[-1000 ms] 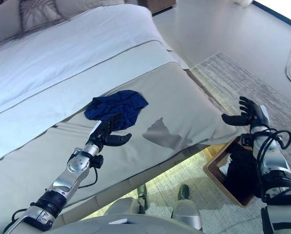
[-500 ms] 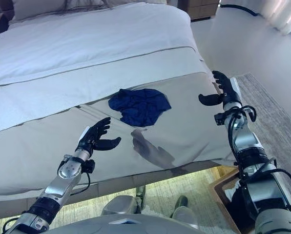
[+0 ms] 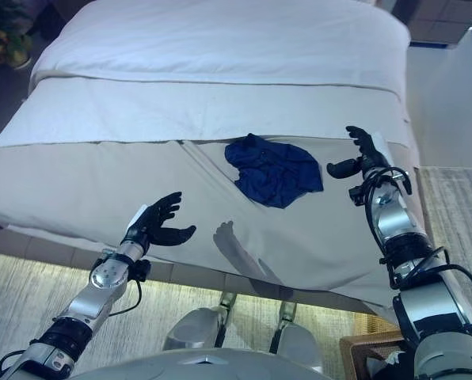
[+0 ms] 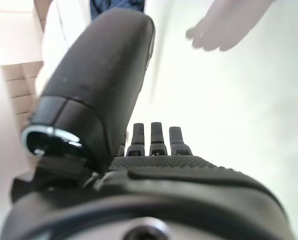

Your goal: Pick up the clothes from the bed and place them into the basket

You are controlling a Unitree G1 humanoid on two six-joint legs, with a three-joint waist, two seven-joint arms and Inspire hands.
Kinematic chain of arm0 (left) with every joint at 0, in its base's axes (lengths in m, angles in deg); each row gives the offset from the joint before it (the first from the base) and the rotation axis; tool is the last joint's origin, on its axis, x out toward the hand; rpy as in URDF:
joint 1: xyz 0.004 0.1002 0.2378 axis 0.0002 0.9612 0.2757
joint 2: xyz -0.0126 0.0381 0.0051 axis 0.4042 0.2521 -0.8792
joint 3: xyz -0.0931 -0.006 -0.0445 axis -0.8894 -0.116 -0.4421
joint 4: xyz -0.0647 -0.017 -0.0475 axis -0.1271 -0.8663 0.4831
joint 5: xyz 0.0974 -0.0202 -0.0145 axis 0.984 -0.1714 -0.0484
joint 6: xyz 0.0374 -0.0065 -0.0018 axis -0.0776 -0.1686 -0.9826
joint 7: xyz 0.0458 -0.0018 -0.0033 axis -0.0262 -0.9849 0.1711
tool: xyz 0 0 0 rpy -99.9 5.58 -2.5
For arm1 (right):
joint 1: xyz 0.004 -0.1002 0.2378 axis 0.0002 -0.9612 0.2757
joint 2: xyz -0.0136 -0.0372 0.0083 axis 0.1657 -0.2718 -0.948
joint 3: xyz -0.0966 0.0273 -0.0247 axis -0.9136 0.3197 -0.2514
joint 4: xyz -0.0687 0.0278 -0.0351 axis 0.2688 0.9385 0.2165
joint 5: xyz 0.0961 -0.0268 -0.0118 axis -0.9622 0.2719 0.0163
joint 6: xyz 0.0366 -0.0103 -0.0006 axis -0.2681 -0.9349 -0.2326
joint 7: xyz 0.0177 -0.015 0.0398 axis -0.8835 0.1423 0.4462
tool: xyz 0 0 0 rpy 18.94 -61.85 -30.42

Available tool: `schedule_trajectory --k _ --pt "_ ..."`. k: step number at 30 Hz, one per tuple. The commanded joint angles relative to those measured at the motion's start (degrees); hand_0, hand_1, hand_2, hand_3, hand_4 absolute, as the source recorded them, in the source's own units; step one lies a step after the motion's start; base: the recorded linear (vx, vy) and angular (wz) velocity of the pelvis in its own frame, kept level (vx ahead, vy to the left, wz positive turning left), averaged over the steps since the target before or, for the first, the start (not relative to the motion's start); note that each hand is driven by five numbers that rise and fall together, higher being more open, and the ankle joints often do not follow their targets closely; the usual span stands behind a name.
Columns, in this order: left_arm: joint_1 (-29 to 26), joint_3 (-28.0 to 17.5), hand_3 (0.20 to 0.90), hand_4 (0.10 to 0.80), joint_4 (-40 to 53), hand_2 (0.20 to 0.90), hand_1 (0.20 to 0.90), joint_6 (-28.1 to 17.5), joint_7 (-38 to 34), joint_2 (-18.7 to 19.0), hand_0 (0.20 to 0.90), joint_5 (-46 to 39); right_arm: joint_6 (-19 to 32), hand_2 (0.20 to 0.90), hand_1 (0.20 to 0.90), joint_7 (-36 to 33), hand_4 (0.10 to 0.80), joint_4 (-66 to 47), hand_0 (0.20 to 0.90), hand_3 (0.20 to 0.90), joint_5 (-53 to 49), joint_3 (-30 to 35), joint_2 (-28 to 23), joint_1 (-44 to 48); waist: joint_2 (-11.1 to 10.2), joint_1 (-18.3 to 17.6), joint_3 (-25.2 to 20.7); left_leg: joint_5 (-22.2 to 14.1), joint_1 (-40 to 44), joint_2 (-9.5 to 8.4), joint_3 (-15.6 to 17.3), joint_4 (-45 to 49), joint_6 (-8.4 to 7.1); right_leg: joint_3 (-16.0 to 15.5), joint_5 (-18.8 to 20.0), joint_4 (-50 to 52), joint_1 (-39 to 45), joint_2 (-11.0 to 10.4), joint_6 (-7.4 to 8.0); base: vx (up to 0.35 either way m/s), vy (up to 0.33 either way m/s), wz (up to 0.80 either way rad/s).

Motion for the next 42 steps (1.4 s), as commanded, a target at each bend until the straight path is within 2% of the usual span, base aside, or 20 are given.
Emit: schedule_trajectory --k 1,5,10,11,16,21,30,31,32,33,37,42 --pt "-5.6 -0.4 0.9 0.8 8.9 0.9 0.9 -10.9 -1.8 3.0 0.9 -2.4 1.7 0.9 0.9 -4.2 0.8 0.3 0.9 0.9 2.0 -3.5 -7.5 16.9 1.1 1.9 2.9 -8.1 -5.8 -1.76 5.0 10.8 0.07 -3.0 -5.8 11.9 -4.6 -3.1 -0.99 -0.255 0.092 0.27" --pt "-7.6 0.1 0.9 0.8 12.1 0.9 0.9 -12.8 -3.9 3.5 0.9 -2.6 -0.1 0.9 0.9 -6.6 0.8 2.7 0.9 0.9 3.0 -5.9 -8.3 23.0 2.5 2.8 7.9 -9.4 -13.2 -2.62 5.6 18.3 0.42 -4.2 -8.3 20.8 -11.5 -5.2 -2.0 -0.131 0.041 0.29" --pt "-9.4 0.9 0.9 0.8 15.4 0.9 0.9 -12.1 -7.1 3.2 0.9 -3.3 -3.6 0.9 0.9 -8.2 0.8 4.2 0.9 0.9 3.3 -7.2 -7.0 26.3 3.9 3.8 12.6 -11.1 -19.6 -4.43 5.9 25.2 1.48 -5.3 -11.2 30.7 -18.4 -7.8 -2.89 -0.004 0.021 0.39" --pt "-9.5 1.0 0.9 0.8 16.0 0.9 0.9 -12.0 -7.8 3.0 0.9 -3.6 -4.1 0.9 0.9 -8.4 0.8 5.0 0.9 0.9 3.8 -8.0 -6.4 27.2 4.1 4.2 13.6 -13.3 -20.9 -4.84 6.1 27.6 1.67 -5.0 -13.6 34.2 -19.8 -8.4 -2.81 0.062 0.016 0.26" --pt "-8.7 1.8 0.9 0.8 18.0 0.9 0.9 -12.4 -9.3 2.3 0.9 -3.4 -5.7 0.9 0.9 -9.6 0.8 7.1 0.9 0.9 3.1 -10.1 -5.7 29.9 5.2 5.2 13.7 -15.9 -29.6 -5.95 7.5 35.3 2.77 -5.2 -16.2 42.2 -28.2 -9.4 -4.11 0.004 0.014 0.16" --pt "-7.8 2.3 0.9 0.8 19.8 0.9 0.9 -12.4 -9.9 2.2 0.9 -3.1 -6.7 0.9 0.9 -10.1 0.8 7.8 0.9 0.9 0.2 -10.3 -4.7 32.2 6.2 5.5 13.7 -18.4 -36.9 -6.65 8.4 43.1 3.49 -4.1 -17.9 48.9 -35.3 -9.8 -4.84 -0.003 0.014 0.11" --pt "-7.5 1.8 0.9 0.8 22.6 0.9 0.9 -12.2 -12.5 2.8 0.9 -4.0 -12.6 0.9 0.9 -5.5 0.8 9.2 0.9 0.9 0.0 -13.0 -6.1 34.9 6.9 5.3 13.7 -20.6 -45.0 -6.11 9.4 50.8 4.59 -1.9 -20.0 56.4 -44.4 -9.4 -5.5 -0.001 0.013 -0.03" --pt "-7.4 1.8 0.9 0.8 22.6 0.9 0.9 -12.5 -12.6 2.8 0.9 -4.1 -12.6 0.58 0.58 -5.5 0.427 9.2 0.58 0.527 -0.1 -13.3 -6.3 34.8 7.0 5.3 13.7 -20.5 -45.4 -6.05 9.4 51.2 4.61 -1.9 -20.0 56.7 -44.8 -9.4 -5.53 -0.023 -0.016 0.03" --pt "-7.3 1.8 0.9 0.8 22.6 0.9 0.9 -12.6 -12.4 2.9 0.9 -4.1 -12.4 0.491 0.491 -5.8 0.322 9.3 0.491 0.422 -0.3 -13.4 -6.5 34.9 7.0 5.3 13.7 -20.5 -45.8 -6.09 9.3 51.3 4.64 -1.8 -20.0 56.8 -45.2 -9.3 -5.53 -0.032 -0.018 0.06" --pt "-7.2 1.8 0.9 0.8 22.5 0.9 0.9 -12.7 -12.2 3.0 0.9 -4.2 -12.1 0.3 0.3 -5.7 0.1 9.6 0.3 0.2 -0.9 -13.3 -6.5 34.9 7.0 5.3 13.7 -20.5 -45.9 -6.06 9.3 51.4 4.62 -1.9 -19.9 56.8 -45.4 -9.2 -5.58 -0.03 -0.015 0.06" --pt "-7.2 1.9 0.9 0.8 22.0 0.9 0.9 -12.8 -12.3 2.9 0.9 -4.0 -11.3 0.3 0.3 -6.8 0.1 9.8 0.3 0.2 -2.2 -13.1 -6.1 34.6 6.8 5.1 13.7 -20.4 -44.5 -5.72 9.2 50.6 4.26 -2.0 -19.8 56.1 -43.9 -8.8 -5.6 -0.004 -0.001 0.01" --pt "-7.3 2.2 0.9 0.8 21.1 0.9 0.9 -13.3 -13.0 2.7 0.9 -3.8 -8.3 0.3 0.3 -7.9 0.1 10.2 0.3 0.2 -2.4 -12.5 -5.7 33.5 5.9 4.4 13.7 -19.6 -38.7 -5.32 9.0 46.5 3.2 -2.5 -18.4 51.4 -37.6 -8.2 -5.33 0.015 0.038 -0.15"
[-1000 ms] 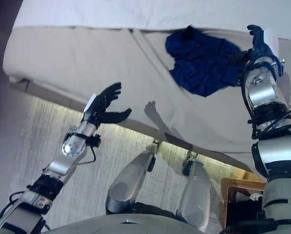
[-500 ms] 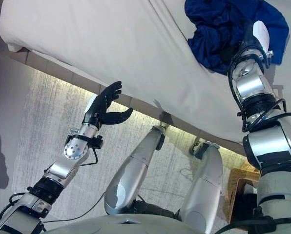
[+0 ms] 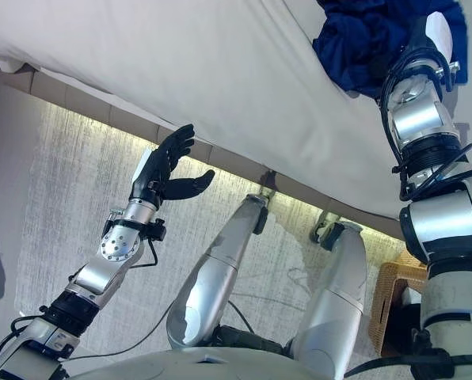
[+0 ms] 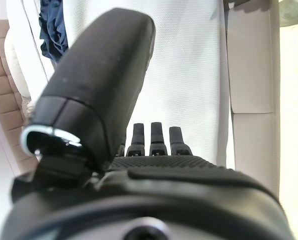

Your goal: Pick up the clothes from the bed and place them into the basket

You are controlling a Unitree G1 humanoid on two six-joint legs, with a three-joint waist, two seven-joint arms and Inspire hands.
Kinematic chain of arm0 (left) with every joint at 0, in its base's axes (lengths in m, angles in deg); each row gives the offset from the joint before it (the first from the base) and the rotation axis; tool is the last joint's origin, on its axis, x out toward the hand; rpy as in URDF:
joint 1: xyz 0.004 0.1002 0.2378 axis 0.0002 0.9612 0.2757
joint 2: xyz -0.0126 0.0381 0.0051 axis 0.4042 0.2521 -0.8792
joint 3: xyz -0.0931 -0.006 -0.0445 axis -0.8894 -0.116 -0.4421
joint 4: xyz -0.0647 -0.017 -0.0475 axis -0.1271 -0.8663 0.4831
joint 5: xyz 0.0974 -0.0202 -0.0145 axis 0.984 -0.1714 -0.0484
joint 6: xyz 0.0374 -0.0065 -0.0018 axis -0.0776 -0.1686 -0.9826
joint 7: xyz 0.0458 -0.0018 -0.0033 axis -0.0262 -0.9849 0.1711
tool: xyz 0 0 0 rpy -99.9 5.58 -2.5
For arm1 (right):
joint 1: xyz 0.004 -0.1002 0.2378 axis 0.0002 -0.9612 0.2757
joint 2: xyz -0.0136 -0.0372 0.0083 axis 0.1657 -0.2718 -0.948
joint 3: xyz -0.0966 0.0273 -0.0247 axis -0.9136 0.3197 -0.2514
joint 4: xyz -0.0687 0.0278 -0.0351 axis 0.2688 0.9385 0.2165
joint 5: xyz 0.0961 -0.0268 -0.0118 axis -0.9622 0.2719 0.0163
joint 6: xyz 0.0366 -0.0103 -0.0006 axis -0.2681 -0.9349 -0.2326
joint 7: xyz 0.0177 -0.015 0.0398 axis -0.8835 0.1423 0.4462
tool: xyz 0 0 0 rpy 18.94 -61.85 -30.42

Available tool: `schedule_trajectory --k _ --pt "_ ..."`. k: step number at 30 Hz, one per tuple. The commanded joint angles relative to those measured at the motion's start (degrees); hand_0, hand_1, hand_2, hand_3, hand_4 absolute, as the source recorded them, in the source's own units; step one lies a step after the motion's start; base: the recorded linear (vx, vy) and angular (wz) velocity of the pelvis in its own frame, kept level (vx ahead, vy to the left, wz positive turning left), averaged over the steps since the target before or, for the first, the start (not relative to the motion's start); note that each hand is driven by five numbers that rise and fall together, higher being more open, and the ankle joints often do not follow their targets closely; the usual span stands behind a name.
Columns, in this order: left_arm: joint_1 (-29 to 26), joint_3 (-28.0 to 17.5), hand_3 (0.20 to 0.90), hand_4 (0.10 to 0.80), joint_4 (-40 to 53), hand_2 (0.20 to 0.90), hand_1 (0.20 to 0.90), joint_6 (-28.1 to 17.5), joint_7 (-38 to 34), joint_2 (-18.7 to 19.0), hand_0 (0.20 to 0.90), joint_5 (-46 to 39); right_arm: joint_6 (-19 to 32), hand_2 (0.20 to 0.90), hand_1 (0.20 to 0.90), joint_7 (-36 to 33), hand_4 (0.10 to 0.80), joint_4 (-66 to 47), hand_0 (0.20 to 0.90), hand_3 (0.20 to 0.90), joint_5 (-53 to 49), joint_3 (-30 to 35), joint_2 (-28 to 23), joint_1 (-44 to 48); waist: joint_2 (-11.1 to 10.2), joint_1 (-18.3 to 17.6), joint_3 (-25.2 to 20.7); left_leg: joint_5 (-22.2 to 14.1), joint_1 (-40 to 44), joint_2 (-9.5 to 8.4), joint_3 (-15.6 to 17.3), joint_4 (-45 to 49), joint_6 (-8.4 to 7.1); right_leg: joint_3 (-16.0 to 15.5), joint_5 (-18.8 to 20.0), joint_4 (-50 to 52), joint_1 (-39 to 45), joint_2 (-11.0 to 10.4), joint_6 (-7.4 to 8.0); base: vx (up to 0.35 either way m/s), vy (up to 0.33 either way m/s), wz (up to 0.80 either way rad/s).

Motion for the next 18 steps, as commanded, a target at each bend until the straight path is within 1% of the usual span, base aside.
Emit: schedule_trajectory --k 1,3,5,6,8,10,12,15,17,18 --pt "-0.5 -1.8 0.9 0.8 4.5 0.9 0.9 -6.7 -2.1 0.2 0.9 -0.9 4.4 0.3 0.3 -2.1 0.1 -1.2 0.3 0.2 -1.1 -2.9 -3.0 1.8 0.8 -0.3 -1.9 -8.0 8.7 1.23 2.5 -0.2 1.33 -3.4 -0.2 -2.9 10.1 3.1 -0.88 0.007 0.051 -0.14" --pt "-0.7 -1.7 0.9 0.8 4.2 0.9 0.9 -6.2 -2.5 0.3 0.9 -1.2 5.1 0.3 0.3 -2.0 0.1 -1.6 0.3 0.2 -2.0 -2.5 -2.9 1.4 0.3 -0.7 -1.9 -7.6 11.7 1.4 2.3 -2.4 1.03 -3.3 0.6 -5.8 13.1 3.3 -0.55 0.016 0.052 -0.13" --pt "-1.0 -2.0 0.9 0.8 3.3 0.9 0.9 -5.6 -2.5 0.4 0.9 -2.0 6.1 0.3 0.3 -1.7 0.1 -2.0 0.3 0.2 -2.9 -1.6 -3.1 0.9 -0.5 -1.3 -1.9 -7.2 16.5 1.78 1.9 -5.5 0.6 -2.8 1.8 -9.9 17.7 3.6 0.05 0.003 0.075 -0.2" --pt "-1.4 -2.3 0.9 0.8 2.9 0.9 0.9 -5.1 -2.3 0.5 0.9 -2.3 6.4 0.3 0.3 -1.2 0.1 -2.4 0.3 0.2 -3.4 -0.9 -3.4 0.5 -1.0 -1.7 -1.9 -5.1 18.8 1.81 1.7 -8.2 0.58 -3.0 4.2 -13.6 20.2 3.7 -0.06 -0.037 0.084 -0.27" --pt "-1.8 -2.7 0.9 0.8 1.9 0.9 0.9 -4.5 -1.8 0.7 0.9 -2.6 7.0 0.3 0.3 -0.2 0.1 -2.7 0.3 0.2 -3.6 0.2 -4.3 -0.3 -2.0 -2.3 -1.9 -4.5 24.5 2.21 1.6 -12.1 0.29 -2.8 5.6 -19.1 26.2 4.3 0.51 0.013 0.073 -0.21" --pt "-1.8 -2.7 0.9 0.8 1.6 0.9 0.9 -3.8 -1.6 0.7 0.9 -2.4 7.7 0.3 0.3 0.2 0.1 -3.1 0.3 0.2 -3.9 0.8 -4.7 -1.3 -2.5 -2.8 -3.2 -3.9 27.2 2.75 1.7 -14.7 0.14 -2.6 6.7 -22.6 29.0 4.9 0.91 0.072 0.048 -0.2" --pt "-2.0 -2.5 0.9 0.8 1.3 0.9 0.9 -2.6 -1.7 0.9 0.9 -2.1 7.9 0.3 0.3 1.4 0.1 -4.0 0.3 0.2 -5.4 2.1 -5.9 -2.9 -3.3 -3.5 -5.7 -3.0 31.4 3.71 1.9 -19.2 -0.1 -2.4 8.1 -28.1 33.2 5.4 1.52 0.083 0.029 -0.21" --pt "-2.0 -2.8 0.9 0.8 0.9 0.9 0.9 -1.0 -1.3 1.2 0.9 -2.3 8.7 0.3 0.3 2.4 0.1 -5.1 0.3 0.2 -8.1 4.7 -7.3 -5.4 -4.2 -4.4 -9.0 -1.5 36.1 4.39 1.8 -24.5 -0.33 -1.9 10.1 -34.4 37.8 6.0 2.45 0.054 0.012 -0.24" --pt "-1.6 -3.0 0.9 0.8 0.1 0.9 0.9 -0.6 -0.7 1.2 0.9 -2.4 9.2 0.3 0.3 3.0 0.1 -5.1 0.3 0.2 -9.2 5.9 -7.8 -6.4 -4.6 -4.7 -10.5 -1.4 38.3 4.6 2.1 -26.5 -0.43 -1.6 10.7 -36.8 40.1 6.3 2.91 0.044 0.004 -0.09" --pt "-1.2 -3.1 0.9 0.8 -0.2 0.9 0.9 0.1 -0.4 1.2 0.9 -2.3 9.1 0.3 0.3 3.9 0.1 -5.5 0.3 0.2 -10.4 6.8 -8.5 -7.2 -5.1 -5.0 -12.2 -0.9 39.8 4.74 2.4 -28.4 -0.44 -1.4 11.5 -39.1 41.7 6.5 3.28 0.015 0.005 -0.15"
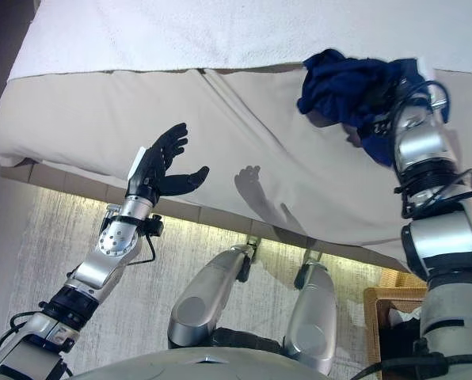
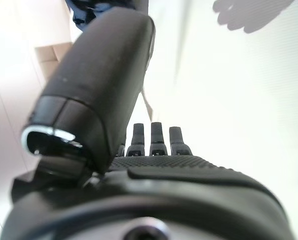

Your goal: Pick up the clothes from the bed and place them into the basket

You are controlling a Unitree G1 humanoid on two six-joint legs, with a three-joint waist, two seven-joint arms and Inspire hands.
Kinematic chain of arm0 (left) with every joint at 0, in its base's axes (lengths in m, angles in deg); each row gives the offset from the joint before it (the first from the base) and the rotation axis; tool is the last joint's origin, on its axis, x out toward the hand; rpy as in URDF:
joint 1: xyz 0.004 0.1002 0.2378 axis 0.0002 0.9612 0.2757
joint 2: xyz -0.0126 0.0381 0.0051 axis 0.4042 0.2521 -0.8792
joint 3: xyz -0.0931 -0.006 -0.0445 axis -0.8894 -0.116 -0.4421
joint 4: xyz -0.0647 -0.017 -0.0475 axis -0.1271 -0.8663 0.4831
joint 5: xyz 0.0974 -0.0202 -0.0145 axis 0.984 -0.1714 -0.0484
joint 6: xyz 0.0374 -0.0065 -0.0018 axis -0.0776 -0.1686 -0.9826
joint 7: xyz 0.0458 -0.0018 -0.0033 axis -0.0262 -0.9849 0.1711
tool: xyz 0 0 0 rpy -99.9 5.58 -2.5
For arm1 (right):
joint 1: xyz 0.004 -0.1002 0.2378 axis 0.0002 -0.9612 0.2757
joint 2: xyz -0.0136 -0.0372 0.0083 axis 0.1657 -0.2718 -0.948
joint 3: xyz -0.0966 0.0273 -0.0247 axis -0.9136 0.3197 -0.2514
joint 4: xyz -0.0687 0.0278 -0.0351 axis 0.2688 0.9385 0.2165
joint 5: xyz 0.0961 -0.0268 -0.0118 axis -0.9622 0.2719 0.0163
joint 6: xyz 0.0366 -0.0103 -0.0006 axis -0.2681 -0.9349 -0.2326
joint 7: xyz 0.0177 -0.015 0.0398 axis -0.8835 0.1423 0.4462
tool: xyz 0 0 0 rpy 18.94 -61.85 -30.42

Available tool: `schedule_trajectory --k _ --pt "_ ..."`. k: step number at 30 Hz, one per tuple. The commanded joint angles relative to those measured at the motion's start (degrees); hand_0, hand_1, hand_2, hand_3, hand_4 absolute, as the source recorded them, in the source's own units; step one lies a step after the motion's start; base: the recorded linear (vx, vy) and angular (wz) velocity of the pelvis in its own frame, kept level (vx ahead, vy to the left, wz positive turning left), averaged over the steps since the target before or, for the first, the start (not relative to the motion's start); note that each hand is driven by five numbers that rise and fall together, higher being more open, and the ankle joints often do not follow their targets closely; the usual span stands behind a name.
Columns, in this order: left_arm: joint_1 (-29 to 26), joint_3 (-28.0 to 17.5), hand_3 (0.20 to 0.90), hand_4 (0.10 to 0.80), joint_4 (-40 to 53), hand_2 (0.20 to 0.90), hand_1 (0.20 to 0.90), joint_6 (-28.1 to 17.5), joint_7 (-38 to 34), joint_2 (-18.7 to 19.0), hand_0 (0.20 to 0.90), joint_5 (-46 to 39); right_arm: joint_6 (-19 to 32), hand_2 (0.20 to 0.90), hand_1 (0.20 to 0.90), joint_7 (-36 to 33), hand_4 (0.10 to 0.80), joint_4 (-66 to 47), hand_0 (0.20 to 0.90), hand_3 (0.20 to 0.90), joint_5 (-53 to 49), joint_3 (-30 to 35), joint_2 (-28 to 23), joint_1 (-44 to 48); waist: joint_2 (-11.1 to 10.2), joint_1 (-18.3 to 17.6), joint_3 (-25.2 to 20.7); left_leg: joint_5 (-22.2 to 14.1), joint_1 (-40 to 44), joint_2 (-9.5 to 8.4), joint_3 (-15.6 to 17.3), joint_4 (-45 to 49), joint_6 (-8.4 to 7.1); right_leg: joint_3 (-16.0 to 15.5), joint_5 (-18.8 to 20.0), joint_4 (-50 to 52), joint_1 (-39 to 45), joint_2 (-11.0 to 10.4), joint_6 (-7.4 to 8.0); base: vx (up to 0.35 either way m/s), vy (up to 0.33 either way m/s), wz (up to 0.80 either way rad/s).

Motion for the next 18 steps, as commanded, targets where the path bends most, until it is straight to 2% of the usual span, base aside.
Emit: schedule_trajectory --k 1,6,9,11,12,13,14,18 --pt "2.1 -2.2 0.9 0.8 1.9 0.9 0.9 -1.8 0.4 0.7 0.9 -0.5 6.1 0.3 0.3 0.1 0.1 -3.7 0.3 0.2 -3.0 -0.5 -6.1 0.2 -3.4 -0.4 -12.4 -7.1 1.7 2.31 -0.7 1.6 -1.73 -1.3 1.1 -7.3 5.6 2.1 -0.97 0.006 0.012 -0.16" --pt "3.1 -2.4 0.9 0.8 0.5 0.9 0.9 -0.1 3.3 0.6 0.9 1.8 6.8 0.3 0.3 1.4 0.1 -5.3 0.3 0.2 -4.0 2.0 -8.1 -2.9 -5.1 -1.1 -16.2 -8.4 5.3 2.48 0.4 0.8 -1.44 -0.4 2.0 -10.3 9.7 2.3 -0.29 -0.012 0.028 -0.07" --pt "4.2 -2.4 0.9 0.8 -0.9 0.9 0.9 0.8 6.2 0.9 0.9 4.0 7.9 0.3 0.3 2.1 0.1 -8.4 0.3 0.2 -4.7 4.8 -9.3 -7.6 -6.3 -2.5 -18.5 -10.3 7.2 2.07 1.5 1.7 -0.65 1.3 3.8 -11.8 11.2 2.0 1.12 0.059 0.052 -0.1" --pt "4.8 -2.7 0.9 0.8 -3.1 0.9 0.9 1.0 6.3 1.5 0.9 4.9 8.8 0.3 0.3 2.0 0.1 -12.1 0.3 0.2 -5.7 7.2 -8.3 -12.3 -6.9 -4.0 -19.7 -9.4 9.4 2.37 3.2 -1.5 -0.64 1.9 7.8 -15.1 11.1 1.9 3.14 -0.003 0.007 -0.1" --pt "4.9 -2.7 0.9 0.8 -3.1 0.9 0.9 1.0 6.2 1.6 0.9 5.0 8.8 0.3 0.3 1.9 0.1 -12.4 0.3 0.2 -5.7 7.5 -8.1 -12.8 -7.0 -3.9 -19.8 -9.2 9.6 2.37 3.4 -2.0 -0.65 1.9 8.3 -15.6 11.1 1.9 3.27 -0.142 0.015 -0.35" --pt "4.7 -3.1 0.9 0.8 -4.1 0.9 0.9 1.9 5.4 1.8 0.9 5.9 8.7 0.3 0.3 1.1 0.1 -14.9 0.3 0.2 -5.5 9.4 -6.1 -15.5 -7.0 -4.9 -19.9 -8.2 11.5 2.96 5.5 -5.5 -0.75 0.0 12.3 -15.5 9.4 1.2 4.31 -0.194 0.014 -0.5" --pt "4.5 -3.2 0.9 0.8 -4.5 0.9 0.9 2.4 4.8 2.1 0.9 6.1 8.5 0.3 0.3 0.9 0.1 -15.6 0.3 0.2 -5.7 9.8 -5.3 -16.1 -6.8 -4.9 -19.9 -7.3 12.1 3.42 6.5 -7.4 -0.71 -0.7 12.9 -14.6 8.9 1.2 4.47 -0.267 0.018 -0.69" --pt "3.6 -5.0 0.9 0.8 -5.1 0.9 0.9 3.4 2.4 3.3 0.9 5.2 10.5 0.3 0.3 1.7 0.1 -15.4 0.3 0.2 -7.7 10.9 -3.9 -18.3 -5.8 -4.4 -20.2 -4.5 12.5 5.89 10.9 -11.2 -0.55 -4.6 11.2 -7.7 9.4 0.7 3.63 -0.283 0.007 -0.91"
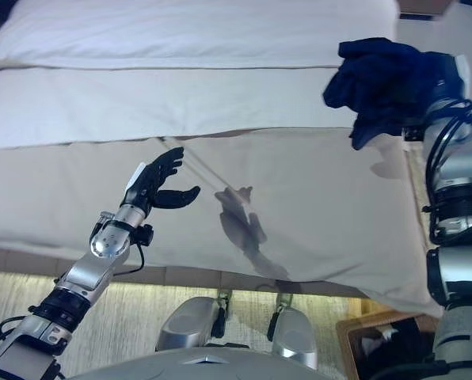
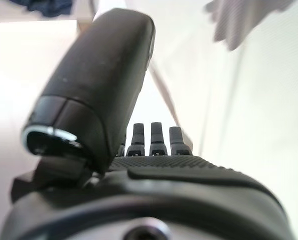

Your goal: Pick up the clothes from the bed and place them into the basket

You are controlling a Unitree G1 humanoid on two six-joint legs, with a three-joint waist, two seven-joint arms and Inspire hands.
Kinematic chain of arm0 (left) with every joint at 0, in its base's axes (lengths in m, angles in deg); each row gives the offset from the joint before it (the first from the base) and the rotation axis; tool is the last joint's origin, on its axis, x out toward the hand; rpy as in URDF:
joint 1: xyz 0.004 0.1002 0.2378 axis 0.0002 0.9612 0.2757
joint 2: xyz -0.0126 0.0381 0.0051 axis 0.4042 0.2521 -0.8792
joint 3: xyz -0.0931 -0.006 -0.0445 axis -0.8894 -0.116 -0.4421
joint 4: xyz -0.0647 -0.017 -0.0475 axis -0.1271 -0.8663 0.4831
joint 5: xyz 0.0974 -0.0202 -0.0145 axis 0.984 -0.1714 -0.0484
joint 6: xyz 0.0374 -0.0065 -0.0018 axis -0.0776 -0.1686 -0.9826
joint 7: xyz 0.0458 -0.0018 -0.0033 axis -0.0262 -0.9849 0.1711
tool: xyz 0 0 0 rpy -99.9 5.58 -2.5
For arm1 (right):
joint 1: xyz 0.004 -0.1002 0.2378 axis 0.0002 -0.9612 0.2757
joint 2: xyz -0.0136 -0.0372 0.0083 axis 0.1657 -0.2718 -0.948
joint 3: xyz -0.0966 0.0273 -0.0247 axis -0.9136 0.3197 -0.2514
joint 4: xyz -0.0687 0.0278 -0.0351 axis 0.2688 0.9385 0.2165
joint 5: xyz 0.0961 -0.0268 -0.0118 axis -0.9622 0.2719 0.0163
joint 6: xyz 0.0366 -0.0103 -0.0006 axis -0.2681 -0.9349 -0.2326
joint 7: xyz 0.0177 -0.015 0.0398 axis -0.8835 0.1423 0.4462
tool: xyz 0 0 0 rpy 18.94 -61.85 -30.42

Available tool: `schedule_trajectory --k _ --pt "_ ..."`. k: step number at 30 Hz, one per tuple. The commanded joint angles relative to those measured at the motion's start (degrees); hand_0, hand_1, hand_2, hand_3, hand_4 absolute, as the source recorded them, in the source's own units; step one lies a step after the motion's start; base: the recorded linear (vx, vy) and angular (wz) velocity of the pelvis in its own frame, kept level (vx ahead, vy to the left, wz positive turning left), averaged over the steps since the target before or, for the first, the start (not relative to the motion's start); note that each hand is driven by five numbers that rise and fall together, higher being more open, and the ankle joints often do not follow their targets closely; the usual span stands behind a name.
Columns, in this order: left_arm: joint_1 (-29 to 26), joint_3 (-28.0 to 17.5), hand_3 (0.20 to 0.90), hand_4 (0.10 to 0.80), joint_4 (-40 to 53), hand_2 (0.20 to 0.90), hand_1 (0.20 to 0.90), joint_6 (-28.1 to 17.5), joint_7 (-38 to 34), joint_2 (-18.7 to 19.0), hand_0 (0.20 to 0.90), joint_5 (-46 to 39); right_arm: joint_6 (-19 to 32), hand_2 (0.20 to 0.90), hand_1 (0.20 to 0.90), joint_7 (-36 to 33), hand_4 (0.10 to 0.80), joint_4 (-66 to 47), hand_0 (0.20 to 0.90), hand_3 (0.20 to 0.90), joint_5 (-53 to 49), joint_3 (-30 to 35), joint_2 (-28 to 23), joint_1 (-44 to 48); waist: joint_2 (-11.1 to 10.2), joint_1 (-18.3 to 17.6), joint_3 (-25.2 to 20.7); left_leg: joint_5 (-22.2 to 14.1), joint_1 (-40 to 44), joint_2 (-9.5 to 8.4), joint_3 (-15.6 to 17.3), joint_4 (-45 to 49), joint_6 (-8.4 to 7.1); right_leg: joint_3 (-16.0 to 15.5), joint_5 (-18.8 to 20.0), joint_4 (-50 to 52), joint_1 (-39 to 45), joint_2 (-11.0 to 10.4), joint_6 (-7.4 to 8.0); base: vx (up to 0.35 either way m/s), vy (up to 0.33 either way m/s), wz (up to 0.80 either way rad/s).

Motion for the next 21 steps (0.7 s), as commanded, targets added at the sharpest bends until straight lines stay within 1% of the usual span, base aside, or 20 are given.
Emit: schedule_trajectory --k 1,2,3,5,7,9,13,14,15,17,21 --pt "1.8 -3.6 0.9 0.8 1.9 0.9 0.9 -3.7 -2.5 0.4 0.9 0.3 7.7 0.3 0.3 -1.8 0.1 -2.0 0.3 0.2 -2.4 0.0 -3.4 -5.2 1.1 -0.5 -10.7 -4.3 -1.1 1.84 1.9 -1.8 0.23 -7.1 -4.8 10.8 -0.5 -6.5 3.7 -0.286 -0.031 -1.2" --pt "1.5 -3.5 0.9 0.8 1.5 0.9 0.9 -3.8 -2.8 0.5 0.9 0.2 8.3 0.3 0.3 -1.2 0.1 -1.7 0.3 0.2 -2.5 0.3 -3.1 -5.5 1.1 -0.4 -10.9 -4.1 -1.3 2.28 2.8 -1.9 0.07 -7.9 -5.7 10.6 0.3 -6.7 3.47 -0.292 -0.098 -1.18" --pt "0.8 -3.4 0.9 0.8 -0.4 0.9 0.9 -4.5 -2.8 0.4 0.9 0.1 10.1 0.3 0.3 0.0 0.1 0.3 0.3 0.2 -2.8 0.1 -2.7 -5.8 0.6 -0.1 -11.5 -3.7 -1.8 3.12 4.1 -1.7 -0.68 -9.8 -8.1 6.3 3.4 -6.2 3.0 -0.231 -0.115 -0.9" --pt "0.0 -2.5 0.9 0.8 -3.1 0.9 0.9 -4.6 -2.9 -0.5 0.9 0.5 10.5 0.3 0.3 0.0 0.1 1.4 0.3 0.2 -3.0 -0.7 -2.2 -6.0 0.2 -0.7 -12.0 -3.6 -1.6 3.73 4.4 -2.0 -1.29 -9.3 -9.0 2.4 3.9 -5.0 3.28 -0.121 -0.137 -1.07" --pt "-1.2 -1.6 0.9 0.8 -7.0 0.9 0.9 -4.1 -2.9 -2.2 0.9 1.2 10.3 0.3 0.3 0.5 0.1 2.9 0.3 0.2 -2.8 -1.5 -2.3 -6.2 -0.3 -1.8 -12.6 -3.2 -0.4 4.38 4.5 -3.0 -1.89 -8.0 -9.1 0.1 4.0 -3.9 3.16 -0.02 -0.119 -1.08" --pt "-1.4 -1.0 0.9 0.8 -10.9 0.9 0.9 -4.2 -3.1 -4.8 0.9 2.2 9.1 0.3 0.3 1.8 0.1 3.0 0.3 0.2 -2.8 -1.0 -2.7 -7.7 -0.6 -3.3 -13.2 -3.2 0.6 4.61 4.1 -3.5 -2.42 -5.7 -9.5 -1.0 4.2 -2.7 2.45 0.014 -0.072 -0.67" --pt "0.4 -1.3 0.9 0.8 -15.6 0.9 0.9 -4.7 -4.5 -7.2 0.9 3.6 9.1 0.3 0.3 3.7 0.1 3.8 0.3 0.2 -2.6 -0.1 -0.9 -11.7 -0.7 -4.3 -13.3 -5.3 1.2 2.53 -1.1 -2.0 -1.79 -0.1 -10.1 -0.5 3.9 -0.8 1.36 0.034 -0.04 -0.73" --pt "0.9 -1.7 0.9 0.8 -16.5 0.9 0.9 -4.9 -4.6 -7.6 0.9 3.8 9.3 0.3 0.3 3.2 0.1 3.8 0.3 0.2 -2.2 0.1 -0.2 -13.1 -0.7 -4.7 -13.4 -5.5 1.3 2.33 -1.6 -1.8 -1.72 1.0 -10.1 -0.7 3.7 -0.5 1.17 0.041 -0.063 -1.01" --pt "1.4 -1.9 0.9 0.8 -17.5 0.9 0.9 -5.1 -4.1 -8.1 0.9 4.2 9.3 0.3 0.3 2.0 0.1 3.5 0.3 0.2 -2.2 1.0 0.7 -15.5 -0.7 -5.3 -13.5 -5.7 1.8 2.64 -0.9 -1.7 -1.8 1.4 -10.1 -1.0 4.1 -0.2 1.0 0.028 -0.076 -0.92" --pt "2.0 -2.1 0.9 0.8 -19.9 0.9 0.9 -5.1 -2.7 -9.0 0.9 3.9 9.3 0.3 0.3 0.2 0.1 2.9 0.3 0.2 -1.6 2.9 2.0 -19.2 -0.7 -6.2 -13.6 -5.7 2.6 3.07 0.1 -2.1 -1.89 1.3 -9.9 -1.3 4.5 -0.2 1.14 0.04 -0.075 -0.57" --pt "2.4 -2.7 0.9 0.8 -21.7 0.9 0.9 -5.4 -1.8 -9.6 0.9 4.5 8.1 0.3 0.3 -0.6 0.1 2.5 0.3 0.2 -1.1 5.1 2.1 -21.7 -0.3 -7.3 -13.7 -5.5 3.7 3.16 0.7 -3.4 -2.0 1.7 -9.6 -1.6 4.5 -0.2 1.55 0.042 -0.05 -0.21"
